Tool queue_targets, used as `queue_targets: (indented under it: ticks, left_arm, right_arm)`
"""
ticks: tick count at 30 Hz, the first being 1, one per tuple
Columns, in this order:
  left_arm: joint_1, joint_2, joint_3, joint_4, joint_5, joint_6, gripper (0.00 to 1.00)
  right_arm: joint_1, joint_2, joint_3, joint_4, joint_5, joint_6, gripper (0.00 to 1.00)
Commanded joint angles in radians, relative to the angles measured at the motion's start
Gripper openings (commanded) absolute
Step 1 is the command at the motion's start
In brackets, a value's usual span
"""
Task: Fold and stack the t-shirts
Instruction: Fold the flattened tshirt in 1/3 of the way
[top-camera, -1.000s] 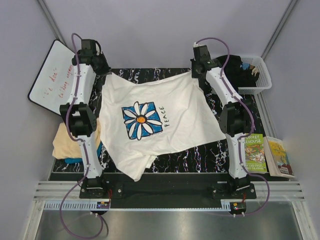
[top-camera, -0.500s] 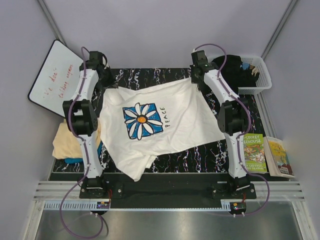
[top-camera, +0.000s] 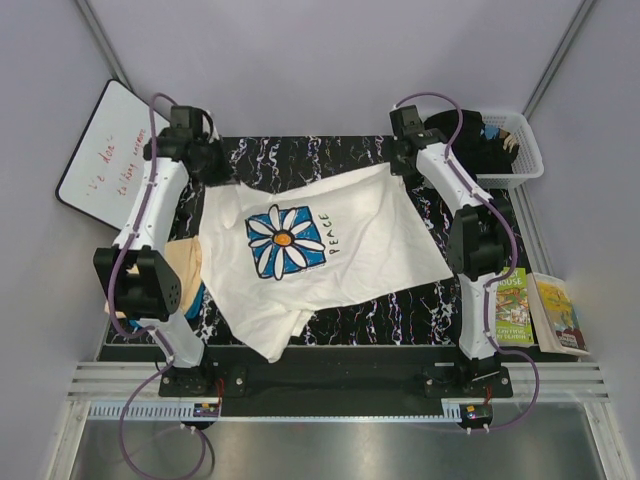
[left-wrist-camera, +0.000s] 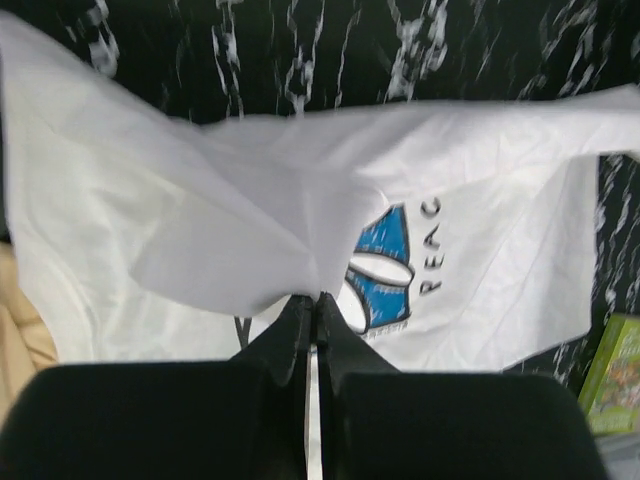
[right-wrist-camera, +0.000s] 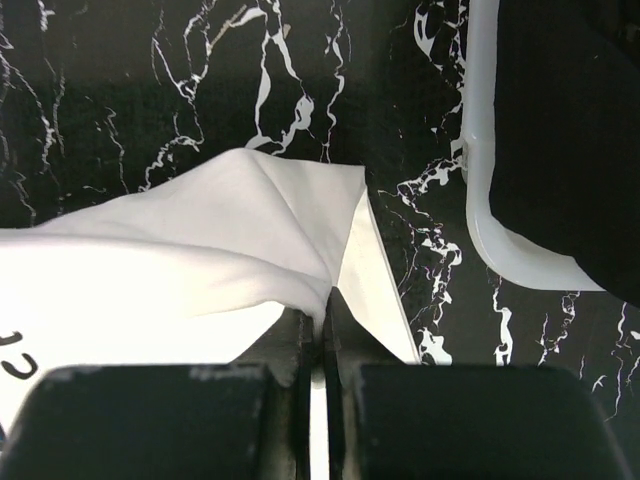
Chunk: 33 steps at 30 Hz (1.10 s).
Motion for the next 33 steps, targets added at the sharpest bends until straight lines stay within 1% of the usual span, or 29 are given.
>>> queue_targets:
  ticks: [1, 3, 8, 11, 12, 14, 15, 16, 17, 18, 22, 27, 31, 33]
  left_arm:
    - [-0.044, -0.029, -0.167, -0.087, -0.007, 0.004, 0.0]
    - [-0.061, -0.056, -0.232, -0.097, -0.023, -0.029, 0.0]
    - [-0.088, -0.07, -0.322, -0.133, -0.052, -0.071, 0.0]
    - [-0.09, -0.06, -0.342, -0.14, -0.072, -0.074, 0.0]
    - [-0.091, -0.057, -0.341, -0.145, -0.078, -0.074, 0.0]
    - [-0.091, -0.04, -0.332, -0.156, -0.096, -0.075, 0.0]
    - [-0.091, -0.035, -0.329, -0.162, -0.099, -0.074, 0.0]
    - [-0.09, -0.024, -0.329, -0.165, -0.098, -0.074, 0.0]
    - [-0.091, -0.02, -0.332, -0.168, -0.095, -0.077, 0.0]
    - [-0.091, -0.015, -0.338, -0.166, -0.089, -0.077, 0.0]
    - [-0.104, 0.002, -0.372, -0.168, -0.052, -0.071, 0.0]
    - [-0.116, -0.003, -0.427, -0.168, -0.029, -0.059, 0.0]
    - [-0.12, -0.017, -0.465, -0.166, -0.035, -0.054, 0.0]
    - [-0.12, -0.021, -0.473, -0.166, -0.038, -0.054, 0.0]
  right_arm:
    - [-0.006, -0.009, -0.001, 0.015, 0.069, -0.027, 0.01]
    - [-0.007, 0.031, 0.019, 0.017, 0.093, -0.029, 0.04]
    - [-0.006, 0.132, 0.102, 0.006, 0.146, -0.026, 0.09]
    - [-0.007, 0.14, 0.099, -0.008, 0.162, -0.023, 0.24]
    - [-0.006, 0.135, 0.082, -0.017, 0.165, -0.024, 0.26]
    - [-0.007, 0.118, 0.056, -0.023, 0.185, -0.021, 0.49]
    - [-0.006, 0.109, 0.027, -0.028, 0.198, -0.018, 0.67]
    - [-0.006, 0.102, 0.01, -0.029, 0.207, -0.015, 0.75]
    - [-0.007, 0.082, -0.004, -0.031, 0.208, -0.015, 0.77]
    - [-0.006, 0.071, -0.031, -0.037, 0.208, -0.015, 0.86]
    - [-0.006, 0.008, -0.09, -0.042, 0.209, -0.012, 0.87]
    - [-0.006, 0.003, -0.113, -0.042, 0.21, -0.012, 0.87]
    - [-0.006, 0.054, -0.087, -0.031, 0.169, -0.018, 0.73]
    - [-0.006, 0.08, -0.041, -0.028, 0.146, -0.01, 0.74]
